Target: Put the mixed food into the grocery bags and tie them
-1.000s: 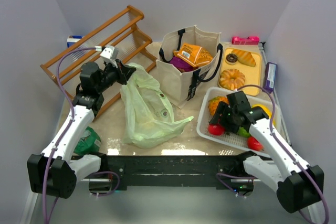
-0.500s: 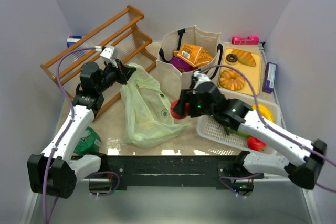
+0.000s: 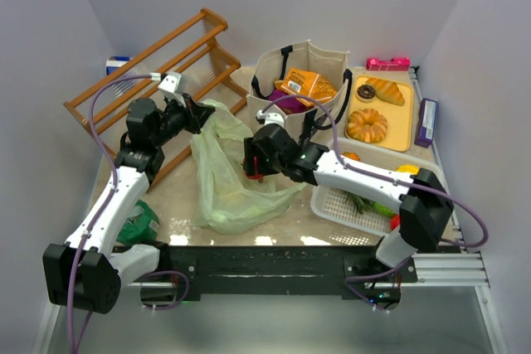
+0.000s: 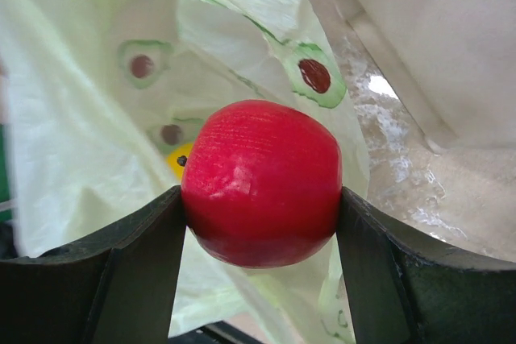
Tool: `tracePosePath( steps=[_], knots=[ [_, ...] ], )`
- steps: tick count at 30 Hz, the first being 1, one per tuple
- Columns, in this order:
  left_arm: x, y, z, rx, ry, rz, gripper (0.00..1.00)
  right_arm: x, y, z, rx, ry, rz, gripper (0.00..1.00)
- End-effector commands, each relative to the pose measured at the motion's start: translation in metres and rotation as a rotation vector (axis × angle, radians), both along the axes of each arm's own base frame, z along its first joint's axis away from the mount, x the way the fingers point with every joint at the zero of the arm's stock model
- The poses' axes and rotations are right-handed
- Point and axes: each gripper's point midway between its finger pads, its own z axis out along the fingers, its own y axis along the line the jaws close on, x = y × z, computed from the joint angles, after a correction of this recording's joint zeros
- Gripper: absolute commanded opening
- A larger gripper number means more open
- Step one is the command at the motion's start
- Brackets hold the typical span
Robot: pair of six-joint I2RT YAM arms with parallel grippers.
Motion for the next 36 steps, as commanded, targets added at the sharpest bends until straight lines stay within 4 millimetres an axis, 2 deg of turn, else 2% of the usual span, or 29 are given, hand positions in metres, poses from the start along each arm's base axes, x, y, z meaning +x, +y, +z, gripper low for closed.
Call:
tracePosePath(
  steps=[1, 5, 8, 9, 11, 12, 15, 18, 19, 25, 28, 31, 32, 34, 35, 36],
  knots=[
    [0.000, -0.002, 0.018, 0.005, -0.067, -0.010, 0.00, 0.010, 0.017, 0.011, -0.011, -0.071, 0.010, 0.13],
    [0.000, -0.002, 0.018, 0.004, -0.068, -0.012, 0.00, -0.005, 0.041, 0.004, 0.010, -0.036, 0.118, 0.15],
    [0.000, -0.002, 0.018, 0.005, -0.067, -0.010, 0.00, -0.015, 0.055, -0.003, 0.040, 0.002, 0.173, 0.23],
    [0.000, -0.002, 0.018, 0.005, -0.067, -0.010, 0.00, -0.016, 0.058, -0.003, 0.049, 0.010, 0.185, 0.36],
    [0.000, -0.002, 0.017, 0.004, -0.065, -0.010, 0.00, -0.017, 0.059, -0.008, 0.044, 0.022, 0.190, 0.50],
    [0.000, -0.002, 0.018, 0.005, -0.067, -0.010, 0.00, -0.016, 0.058, -0.008, 0.041, 0.022, 0.183, 0.68],
    [-0.001, -0.003, 0.018, 0.004, -0.068, -0.013, 0.00, -0.014, 0.052, -0.008, 0.012, 0.020, 0.163, 0.80],
    [-0.001, -0.003, 0.019, 0.003, -0.069, -0.013, 0.00, -0.013, 0.045, 0.000, -0.001, -0.004, 0.148, 0.84],
    [-0.001, -0.002, 0.019, 0.004, -0.071, -0.012, 0.00, -0.012, 0.043, 0.003, -0.003, -0.012, 0.149, 0.99],
    [-0.001, -0.003, 0.019, 0.004, -0.071, -0.013, 0.00, -0.018, 0.034, 0.027, 0.026, -0.053, 0.169, 0.99],
    [-0.002, -0.003, 0.019, 0.003, -0.071, -0.013, 0.00, -0.023, 0.022, 0.041, 0.038, -0.066, 0.152, 0.98],
    [-0.001, -0.002, 0.019, 0.005, -0.070, -0.012, 0.00, -0.018, -0.007, 0.052, -0.030, -0.102, 0.065, 0.97],
    [-0.001, -0.002, 0.019, 0.005, -0.071, -0.010, 0.00, -0.020, -0.028, 0.050, -0.110, -0.078, 0.028, 0.97],
    [-0.001, -0.002, 0.018, 0.007, -0.068, -0.009, 0.00, -0.006, -0.073, 0.054, -0.203, -0.078, -0.117, 0.98],
    [-0.001, -0.003, 0.018, 0.007, -0.068, -0.010, 0.00, -0.010, -0.102, 0.045, -0.273, -0.028, -0.157, 0.98],
    [0.000, -0.002, 0.018, 0.007, -0.066, -0.009, 0.00, -0.007, -0.122, 0.041, -0.287, 0.000, -0.200, 0.97]
  ],
)
